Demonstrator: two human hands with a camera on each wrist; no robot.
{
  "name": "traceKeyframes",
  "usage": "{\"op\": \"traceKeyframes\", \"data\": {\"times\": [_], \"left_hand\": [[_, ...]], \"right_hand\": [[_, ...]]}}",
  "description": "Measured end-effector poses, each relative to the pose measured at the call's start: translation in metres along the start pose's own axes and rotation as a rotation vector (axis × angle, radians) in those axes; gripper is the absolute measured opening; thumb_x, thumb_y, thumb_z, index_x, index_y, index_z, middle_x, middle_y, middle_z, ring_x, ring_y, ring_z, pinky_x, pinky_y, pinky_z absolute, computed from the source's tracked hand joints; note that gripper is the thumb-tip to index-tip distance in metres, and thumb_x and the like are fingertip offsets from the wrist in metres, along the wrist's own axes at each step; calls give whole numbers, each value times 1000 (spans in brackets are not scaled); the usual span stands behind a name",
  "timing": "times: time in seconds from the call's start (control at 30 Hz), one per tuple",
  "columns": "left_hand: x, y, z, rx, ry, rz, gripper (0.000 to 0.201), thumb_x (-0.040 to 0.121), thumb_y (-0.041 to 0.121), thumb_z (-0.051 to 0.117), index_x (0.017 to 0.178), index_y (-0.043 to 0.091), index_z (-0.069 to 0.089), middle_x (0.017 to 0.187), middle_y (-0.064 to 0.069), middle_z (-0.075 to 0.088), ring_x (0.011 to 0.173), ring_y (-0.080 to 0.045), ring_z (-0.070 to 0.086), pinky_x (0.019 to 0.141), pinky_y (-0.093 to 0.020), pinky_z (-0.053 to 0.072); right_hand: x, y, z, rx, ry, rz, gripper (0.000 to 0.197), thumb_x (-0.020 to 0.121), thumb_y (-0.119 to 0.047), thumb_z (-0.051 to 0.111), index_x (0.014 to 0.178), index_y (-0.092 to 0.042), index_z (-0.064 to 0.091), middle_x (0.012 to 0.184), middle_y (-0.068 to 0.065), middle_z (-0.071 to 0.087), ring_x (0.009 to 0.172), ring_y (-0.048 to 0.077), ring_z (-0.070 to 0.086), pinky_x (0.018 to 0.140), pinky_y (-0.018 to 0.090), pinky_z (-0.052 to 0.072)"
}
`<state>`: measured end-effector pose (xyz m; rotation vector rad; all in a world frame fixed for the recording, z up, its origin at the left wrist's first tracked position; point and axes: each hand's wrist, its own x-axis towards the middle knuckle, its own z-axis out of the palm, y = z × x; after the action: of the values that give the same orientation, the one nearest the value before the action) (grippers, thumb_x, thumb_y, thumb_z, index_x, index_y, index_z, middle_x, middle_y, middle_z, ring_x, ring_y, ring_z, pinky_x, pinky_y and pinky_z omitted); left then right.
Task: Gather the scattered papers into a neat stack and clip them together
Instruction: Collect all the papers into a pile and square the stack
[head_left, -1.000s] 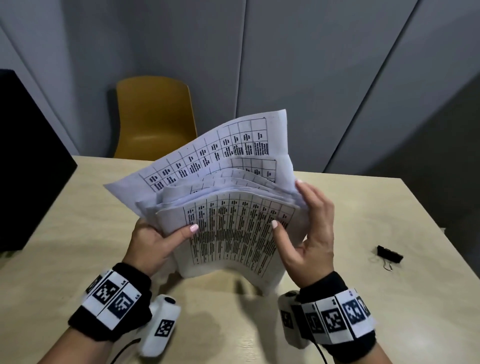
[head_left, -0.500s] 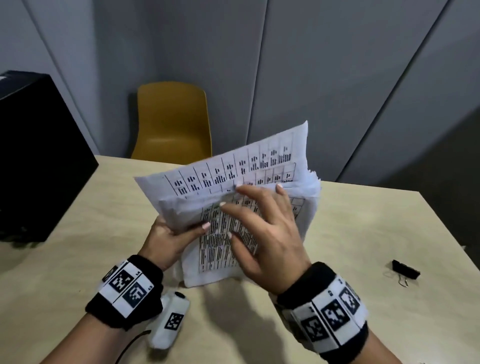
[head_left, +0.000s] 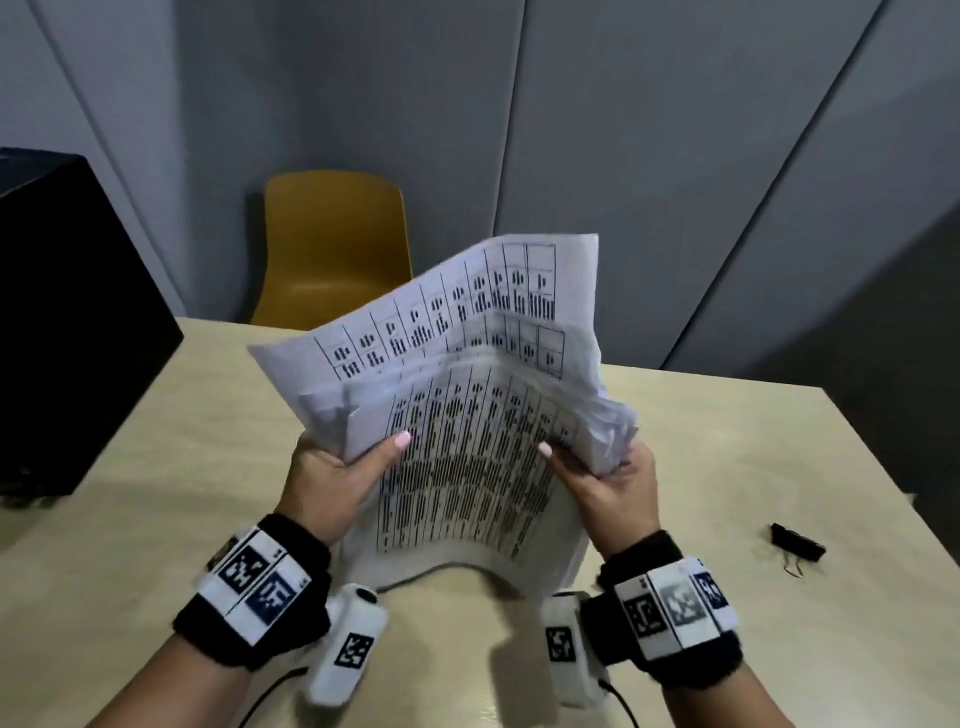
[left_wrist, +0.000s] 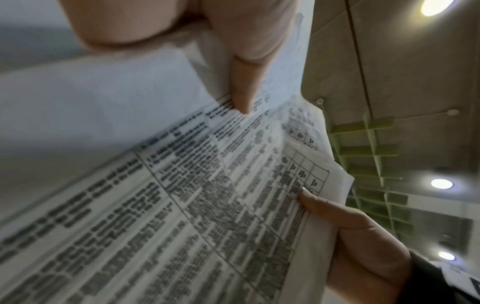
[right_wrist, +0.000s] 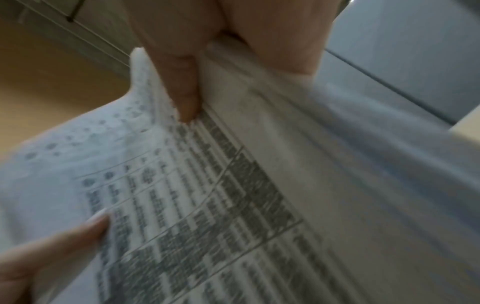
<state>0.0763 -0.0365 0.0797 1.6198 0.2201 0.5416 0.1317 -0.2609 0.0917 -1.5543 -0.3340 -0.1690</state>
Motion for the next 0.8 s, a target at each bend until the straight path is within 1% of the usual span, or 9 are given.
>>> {"op": "traceKeyframes", "data": {"times": [0.07,0.17,0.23,0.27,0.33,0.5,0.6,0.7,0.8], "left_hand": [[0,2,2,21,19,59,17,69,12,77,74,21,64,62,28,67,62,10,62,59,-6,48],[2,1,-1,5,-24,75,31,61,10,81,85,23,66,78,29,70,79,10,65,69,-6,49],[3,2,-4,-24,-35,53,30,57,14,76,83,21,64,75,25,71,76,6,67,66,-10,51],[4,3,-4,-26,-52,52,32,56,14,77,84,20,64,76,24,72,76,4,68,66,-11,52],[5,4,-7,-9,-76,54,41,54,15,85,89,19,63,81,24,72,81,2,68,69,-12,52],[9,6,-10,-14,-23,56,66,49,30,86,105,13,58,96,9,72,93,-4,67,77,-14,52],[4,16,-5,-11,21,100,61,62,0,80,108,16,42,100,10,57,85,11,63,70,-2,46],[0,21,-1,10,11,126,61,68,-13,70,105,23,39,98,14,54,79,20,59,64,0,44],[1,18,-2,-2,-6,119,66,66,-12,71,111,23,38,101,15,54,82,20,59,68,-1,45]], "right_hand": [[-5,-6,7,42,30,-68,43,69,14,70,98,-15,57,81,-24,69,73,-4,62,69,11,51],[-11,-12,10,-116,88,-221,92,65,7,78,138,-14,25,110,-37,53,99,-12,54,88,9,44],[-9,-18,8,-225,125,-365,108,64,-11,80,145,-28,11,127,-12,44,113,2,48,94,18,43],[-6,-21,7,-284,125,-452,105,64,-18,78,144,-32,13,129,5,40,118,10,46,97,23,42],[1,-30,7,-428,95,-602,89,65,-23,76,141,-28,30,128,23,35,121,10,40,101,23,38],[20,-50,4,-743,-7,-559,69,68,-37,74,131,-20,49,132,19,35,101,5,39,90,-2,32],[23,-50,-1,-738,-41,-513,48,71,-37,68,111,-10,62,125,18,43,99,-9,39,88,-5,30],[20,-48,-1,-647,-9,-541,46,73,-30,67,110,-5,57,113,19,49,106,-20,39,86,-4,33],[21,-53,2,-606,-2,-547,86,70,-36,71,142,-25,24,123,10,41,111,-9,38,84,2,40]]}}
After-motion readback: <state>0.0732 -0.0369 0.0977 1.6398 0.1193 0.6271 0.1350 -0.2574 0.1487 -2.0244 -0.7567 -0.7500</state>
